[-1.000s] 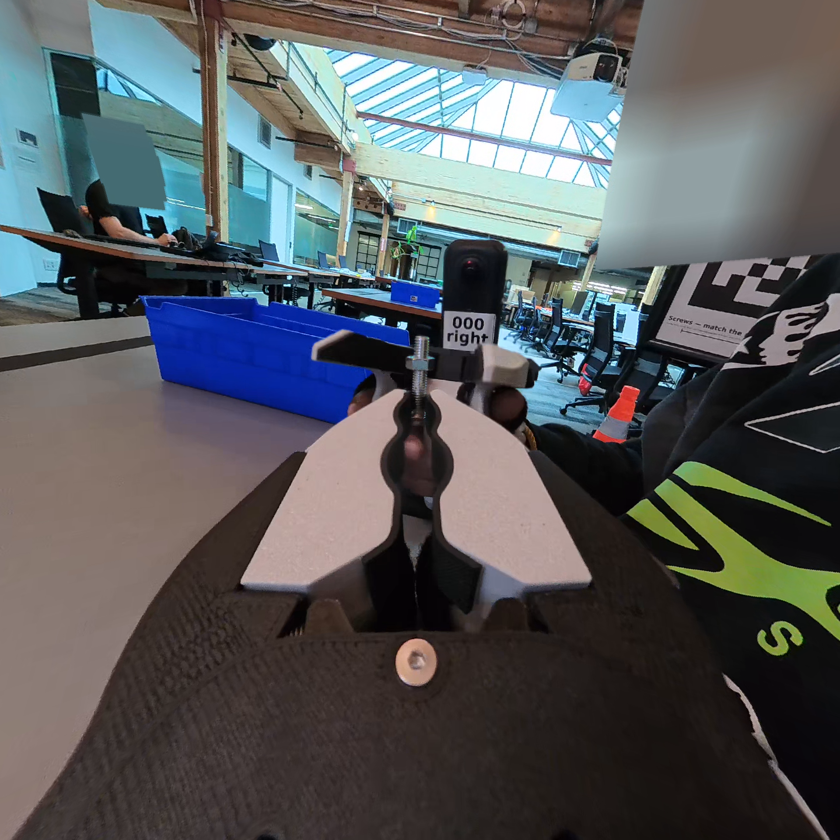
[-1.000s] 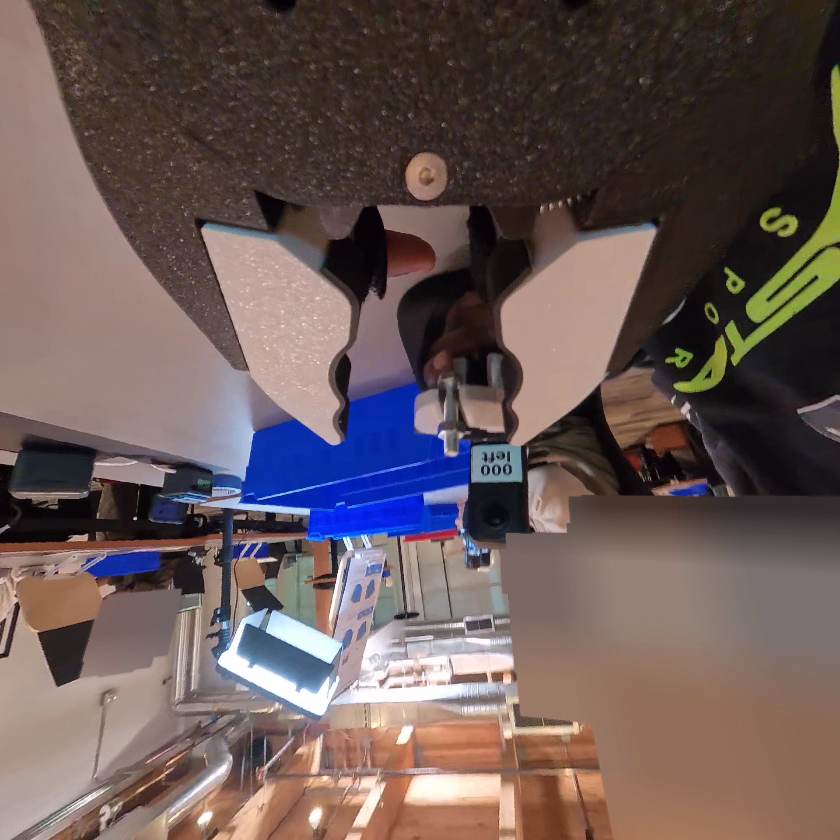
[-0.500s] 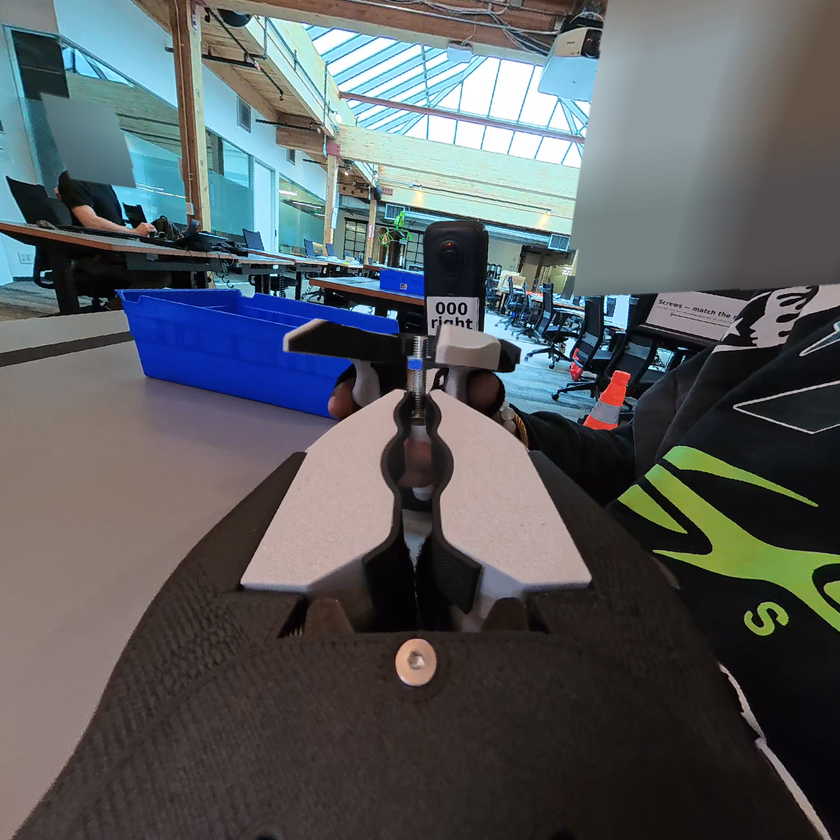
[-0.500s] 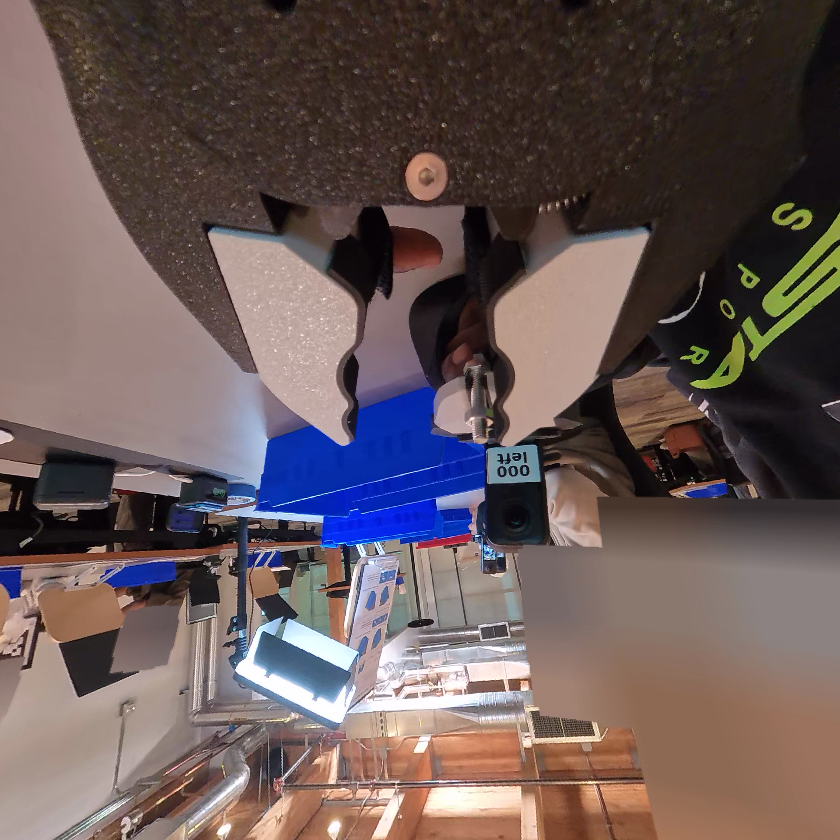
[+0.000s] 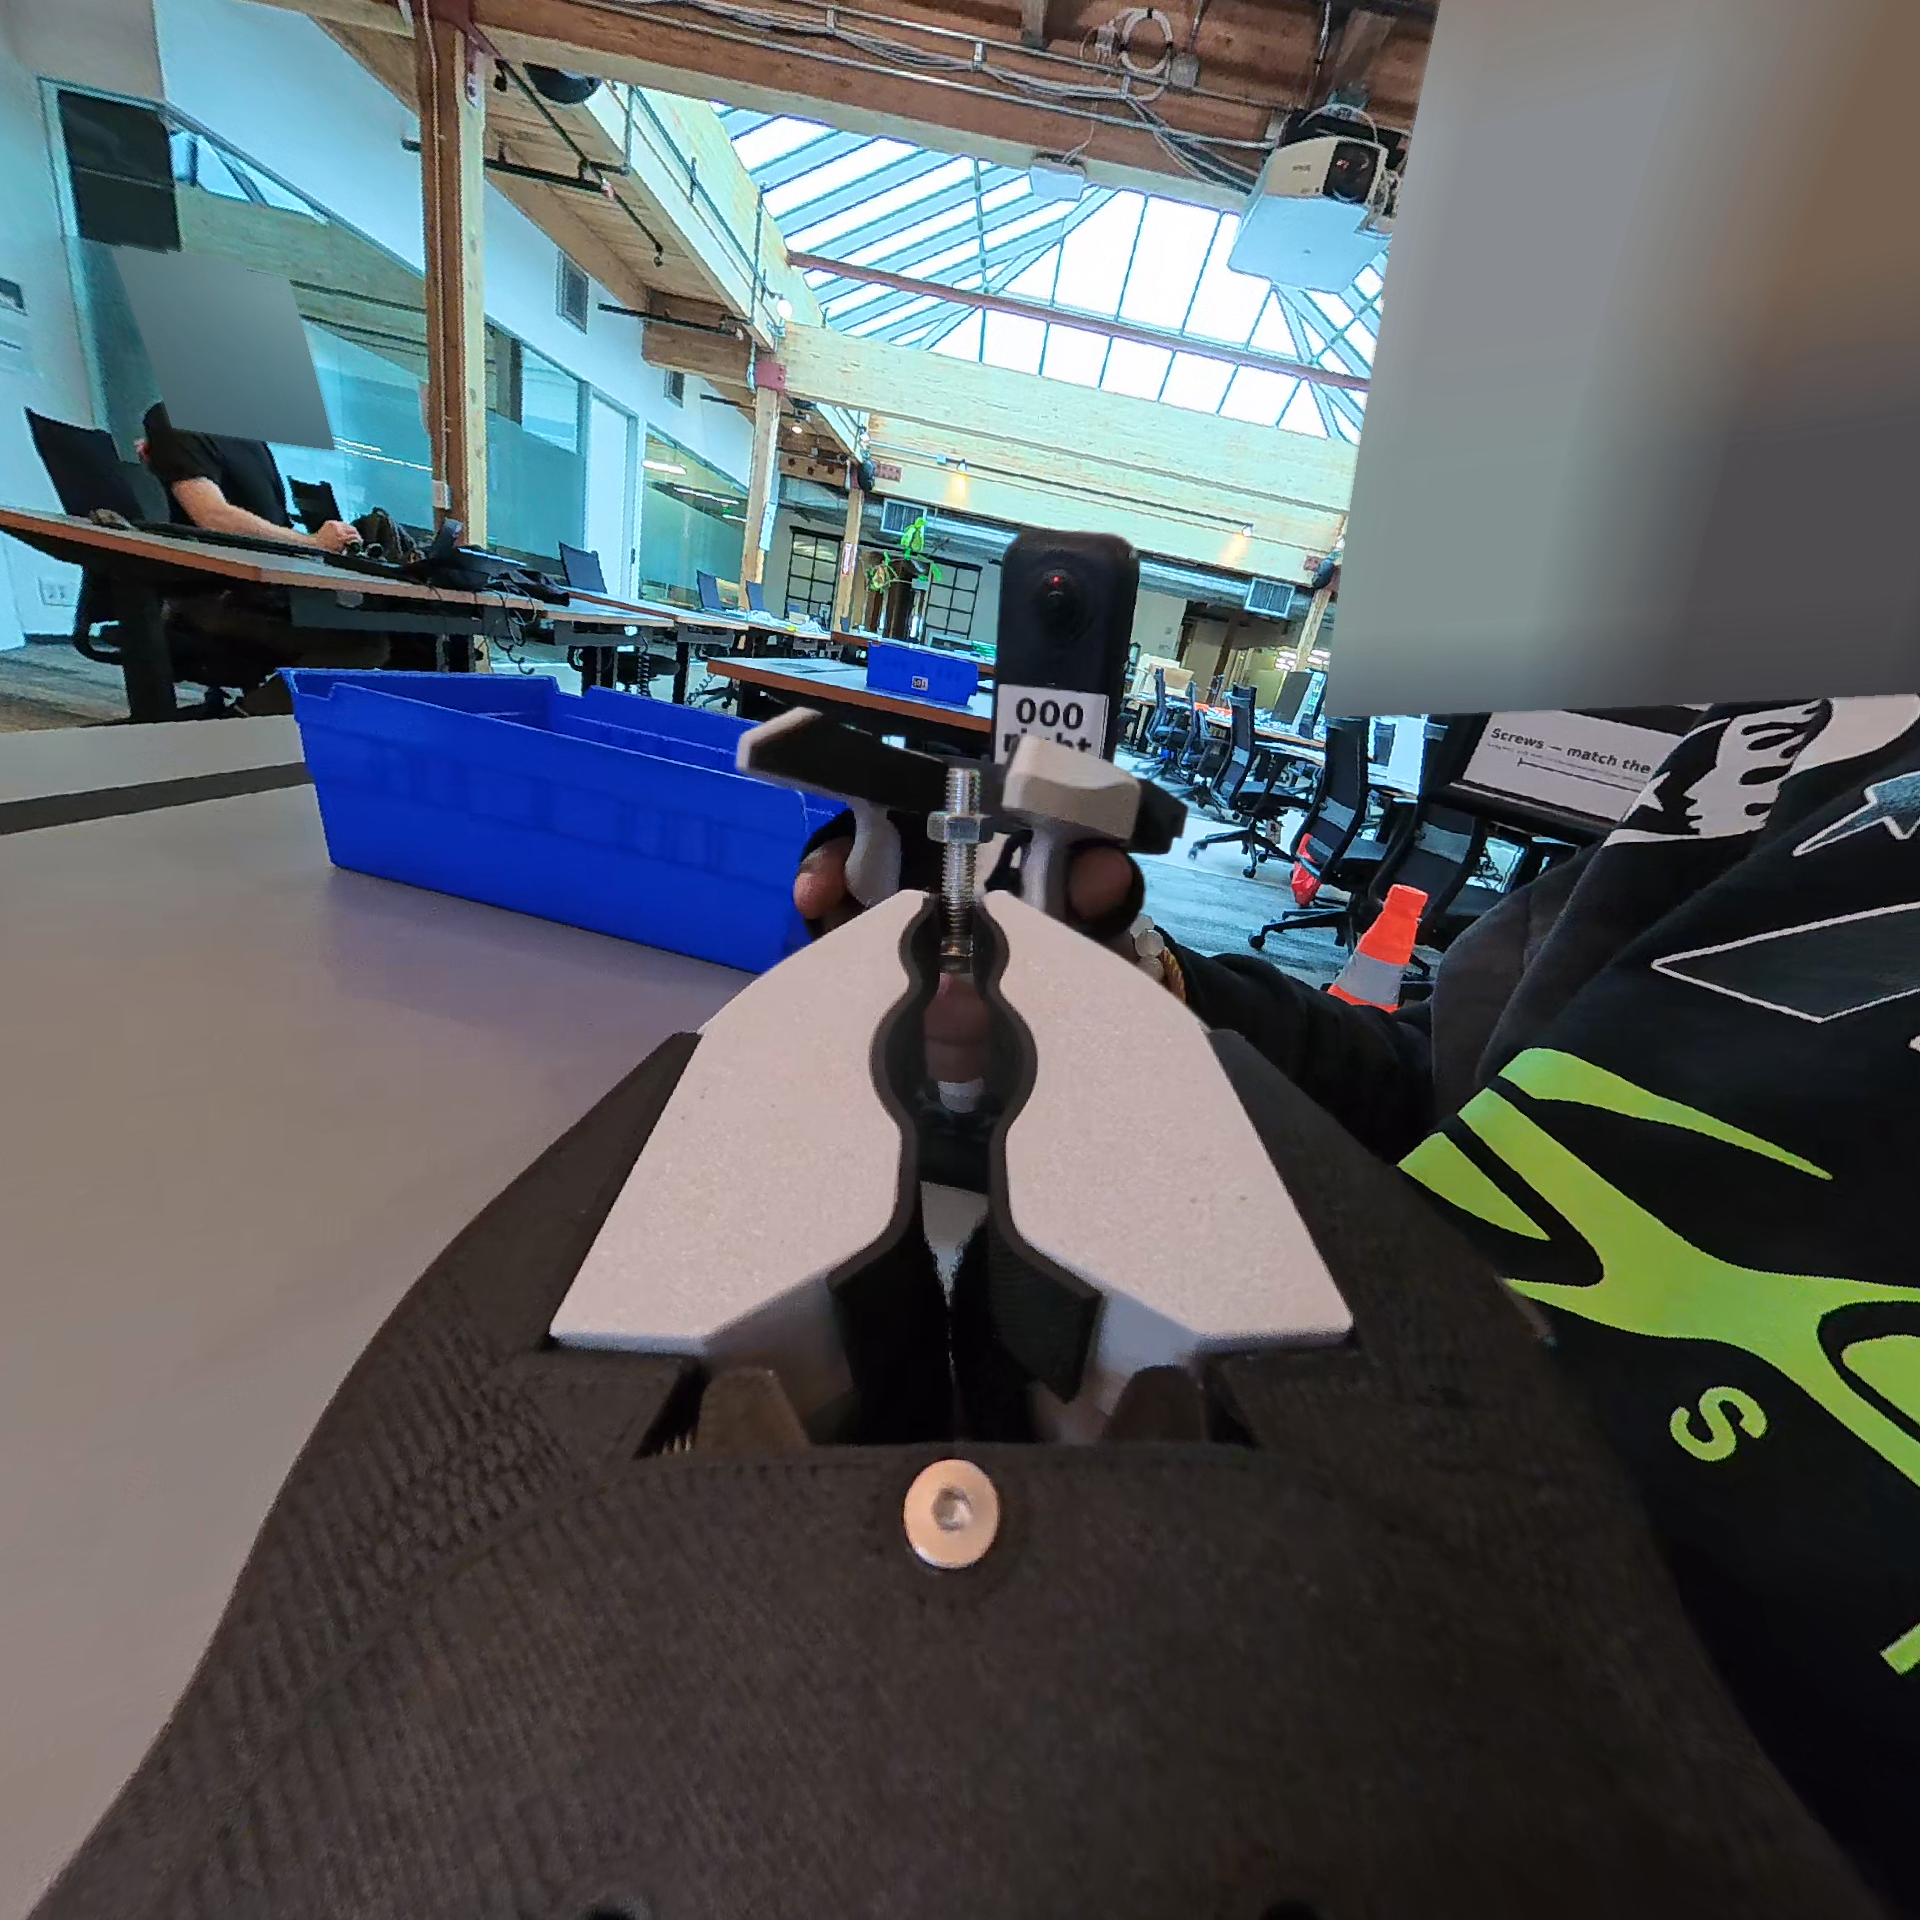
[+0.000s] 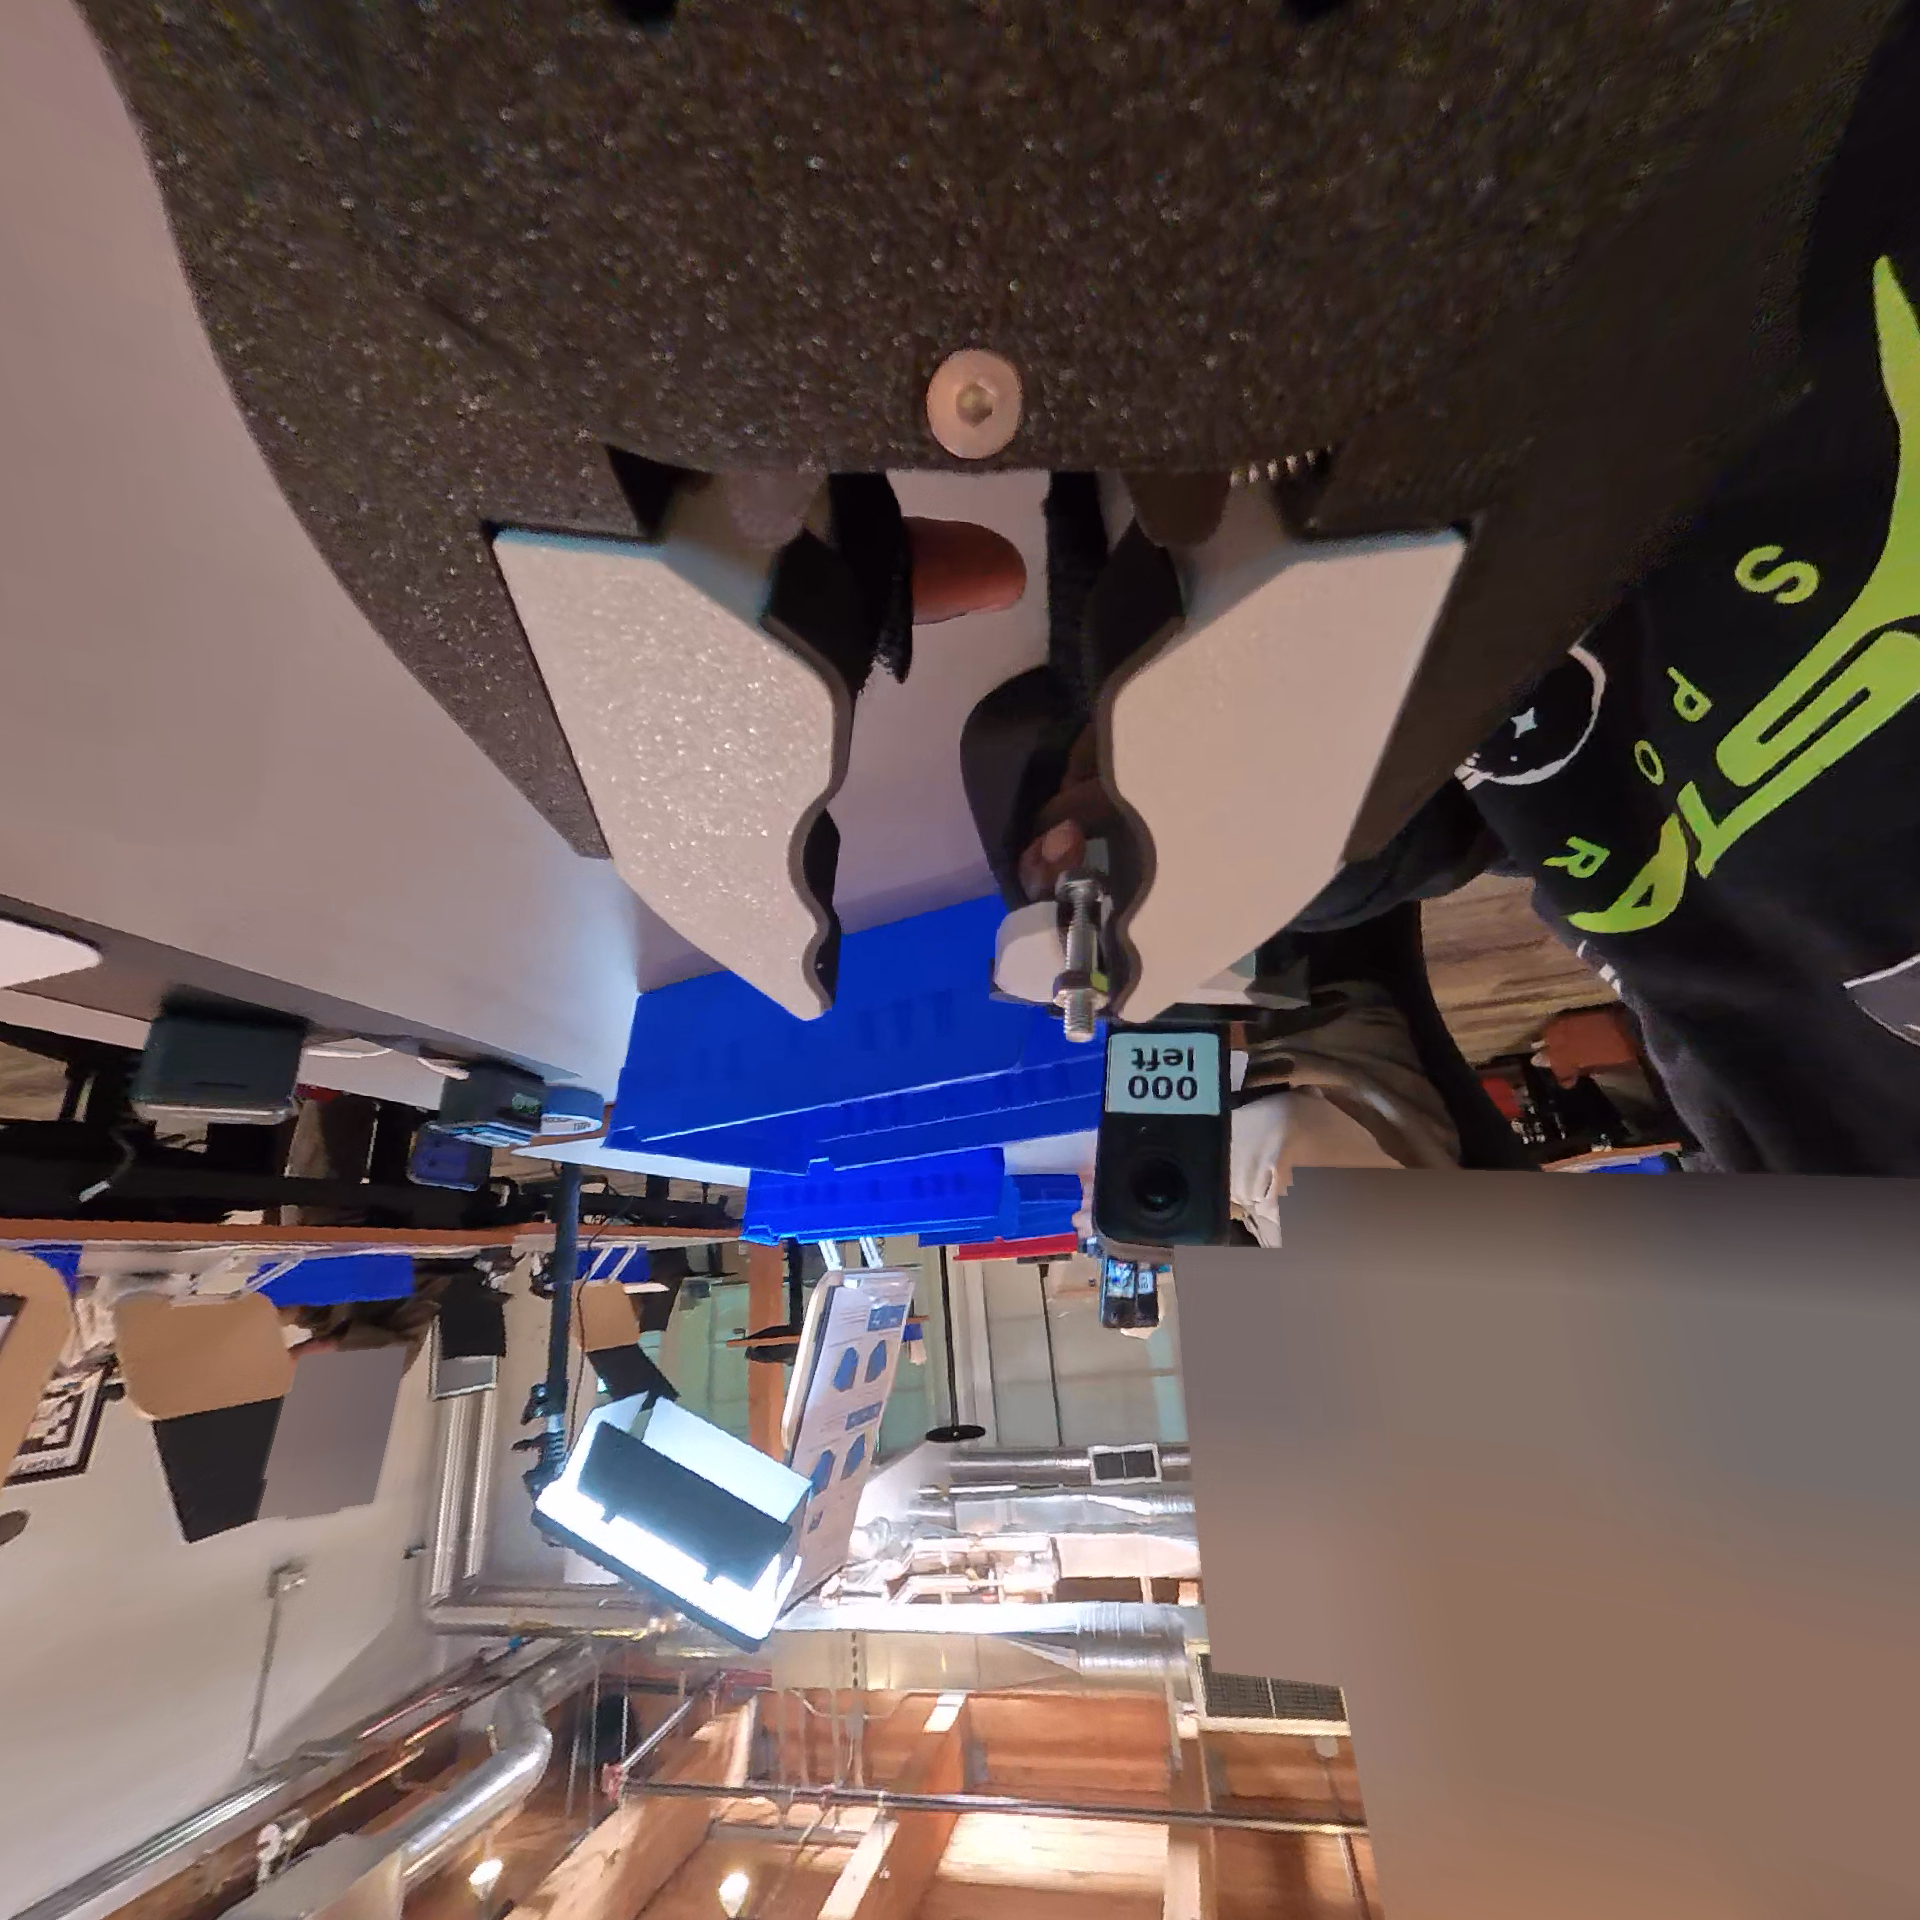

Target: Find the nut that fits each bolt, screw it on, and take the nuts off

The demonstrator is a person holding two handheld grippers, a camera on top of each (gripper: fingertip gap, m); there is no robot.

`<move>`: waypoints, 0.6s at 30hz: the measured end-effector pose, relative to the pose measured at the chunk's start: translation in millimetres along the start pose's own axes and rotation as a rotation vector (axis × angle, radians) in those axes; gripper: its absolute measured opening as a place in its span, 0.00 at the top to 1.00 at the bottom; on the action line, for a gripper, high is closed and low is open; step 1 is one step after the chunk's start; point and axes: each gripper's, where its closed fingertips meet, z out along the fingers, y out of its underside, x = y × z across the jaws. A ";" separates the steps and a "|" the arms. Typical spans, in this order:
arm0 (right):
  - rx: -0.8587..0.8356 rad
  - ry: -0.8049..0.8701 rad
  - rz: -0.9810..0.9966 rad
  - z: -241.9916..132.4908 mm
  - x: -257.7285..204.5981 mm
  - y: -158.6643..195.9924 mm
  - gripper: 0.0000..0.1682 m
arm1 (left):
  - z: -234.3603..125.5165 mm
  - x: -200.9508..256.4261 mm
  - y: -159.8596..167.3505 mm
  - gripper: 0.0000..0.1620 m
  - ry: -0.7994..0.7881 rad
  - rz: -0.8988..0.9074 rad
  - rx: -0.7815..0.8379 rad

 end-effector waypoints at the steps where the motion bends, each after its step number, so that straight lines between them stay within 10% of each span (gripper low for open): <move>1: -0.014 -0.002 -0.007 3.2 -1.6 2.4 0.70 | 0.4 0.3 0.7 0.97 0.000 0.004 -0.005; 18: -0.028 0.028 -0.031 -0.1 5.5 4.8 0.75 | -0.6 1.9 -0.5 0.97 0.011 0.004 0.003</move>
